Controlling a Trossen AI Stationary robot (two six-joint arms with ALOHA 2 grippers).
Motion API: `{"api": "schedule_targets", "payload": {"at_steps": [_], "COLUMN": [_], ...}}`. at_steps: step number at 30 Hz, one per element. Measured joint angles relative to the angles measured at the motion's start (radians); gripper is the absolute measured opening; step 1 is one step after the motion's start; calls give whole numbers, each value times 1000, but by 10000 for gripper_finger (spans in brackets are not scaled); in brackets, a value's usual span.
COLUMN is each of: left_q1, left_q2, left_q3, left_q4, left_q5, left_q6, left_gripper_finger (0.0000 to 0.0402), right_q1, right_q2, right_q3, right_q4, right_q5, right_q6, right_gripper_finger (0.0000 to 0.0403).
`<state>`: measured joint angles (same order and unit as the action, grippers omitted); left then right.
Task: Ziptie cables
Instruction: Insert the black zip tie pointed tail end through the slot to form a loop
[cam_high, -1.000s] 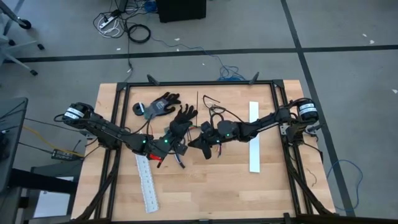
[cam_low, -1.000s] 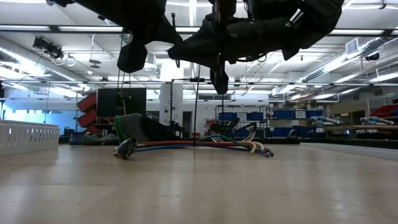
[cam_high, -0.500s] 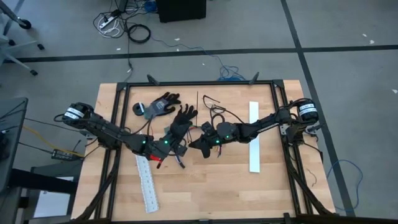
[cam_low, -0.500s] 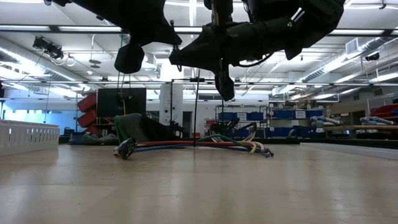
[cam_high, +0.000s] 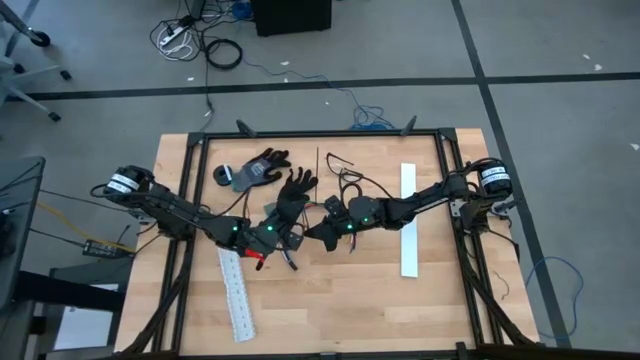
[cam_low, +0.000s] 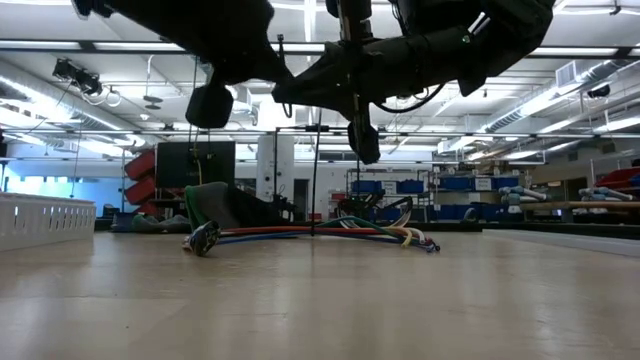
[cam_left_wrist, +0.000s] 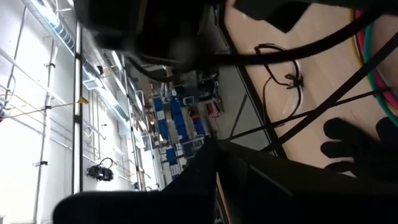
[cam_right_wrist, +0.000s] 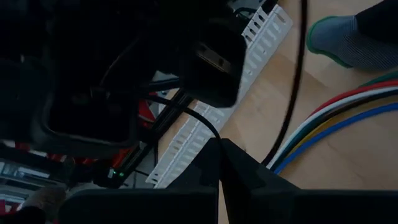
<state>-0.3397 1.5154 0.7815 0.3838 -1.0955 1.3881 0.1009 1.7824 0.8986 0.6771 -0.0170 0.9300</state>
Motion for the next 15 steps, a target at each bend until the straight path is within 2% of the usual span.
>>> {"api": "schedule_targets", "payload": {"at_steps": [8, 15], "left_q1": [28, 23], "left_q2": [117, 120], "left_q3": [0, 0], "left_q4": [54, 107], "left_q5": [-3, -5], "left_q6": [11, 18], "left_gripper_finger": [0, 0], "right_q1": [0, 0], "right_q2": [0, 0], "right_q3": [-13, -59], "right_q4": [-19, -13], "right_q5": [34, 63], "right_q6": [62, 112], "right_gripper_finger": [0, 0]}}
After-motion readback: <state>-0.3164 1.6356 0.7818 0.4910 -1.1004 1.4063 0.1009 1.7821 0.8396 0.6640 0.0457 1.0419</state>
